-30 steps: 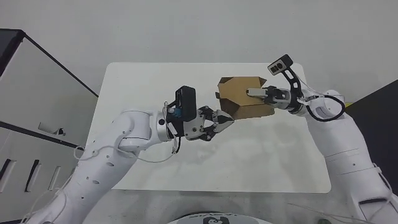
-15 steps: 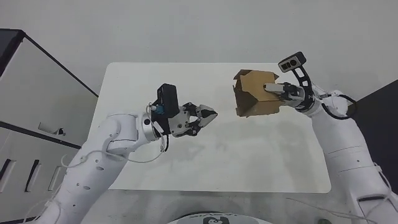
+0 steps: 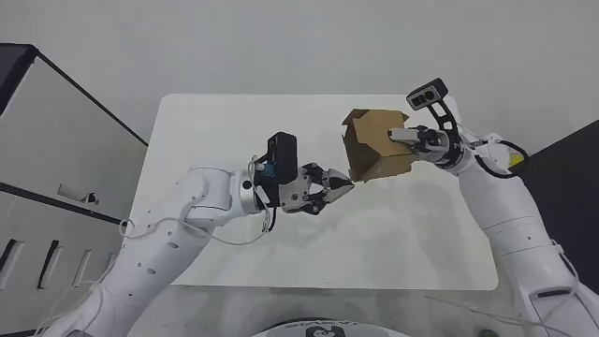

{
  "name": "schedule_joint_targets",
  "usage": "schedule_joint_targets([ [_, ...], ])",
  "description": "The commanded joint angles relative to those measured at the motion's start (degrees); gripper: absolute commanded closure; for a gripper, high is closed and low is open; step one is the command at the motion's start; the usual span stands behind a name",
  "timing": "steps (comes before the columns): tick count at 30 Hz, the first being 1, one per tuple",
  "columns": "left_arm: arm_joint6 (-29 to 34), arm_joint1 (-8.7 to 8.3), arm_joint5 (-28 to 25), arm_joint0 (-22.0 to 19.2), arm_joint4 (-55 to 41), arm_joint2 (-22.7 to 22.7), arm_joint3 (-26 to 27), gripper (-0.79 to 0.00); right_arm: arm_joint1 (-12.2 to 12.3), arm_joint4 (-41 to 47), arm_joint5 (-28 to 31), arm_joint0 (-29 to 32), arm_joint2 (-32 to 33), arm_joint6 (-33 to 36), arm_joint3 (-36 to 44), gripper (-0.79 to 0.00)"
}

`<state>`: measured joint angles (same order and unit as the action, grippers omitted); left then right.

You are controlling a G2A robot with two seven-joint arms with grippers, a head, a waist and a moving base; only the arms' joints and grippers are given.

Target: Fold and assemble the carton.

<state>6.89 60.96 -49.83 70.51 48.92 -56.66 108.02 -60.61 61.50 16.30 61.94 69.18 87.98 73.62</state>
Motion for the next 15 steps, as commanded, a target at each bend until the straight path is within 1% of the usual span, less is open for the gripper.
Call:
schedule_joint_targets([
  [1,-0.13,0.12,0.06,-0.29,-0.08,0.3,-0.24,0.0,-0.14,-0.25,-0.02,0.05,-0.08,0.02,0.09,0.0],
  [6,-0.63,0.26,0.37,-0.62,0.14,0.15,-0.81,0.0,-0.39,-0.38,-0.4,0.18,-0.78,0.02,0.26,0.0],
  [15,-0.78,0.22,0.34,0.06,0.51,-0.65,-0.57,0.0,-0.13,-0.56,-2.37,0.43,-1.62,0.02,1.25,0.0],
])
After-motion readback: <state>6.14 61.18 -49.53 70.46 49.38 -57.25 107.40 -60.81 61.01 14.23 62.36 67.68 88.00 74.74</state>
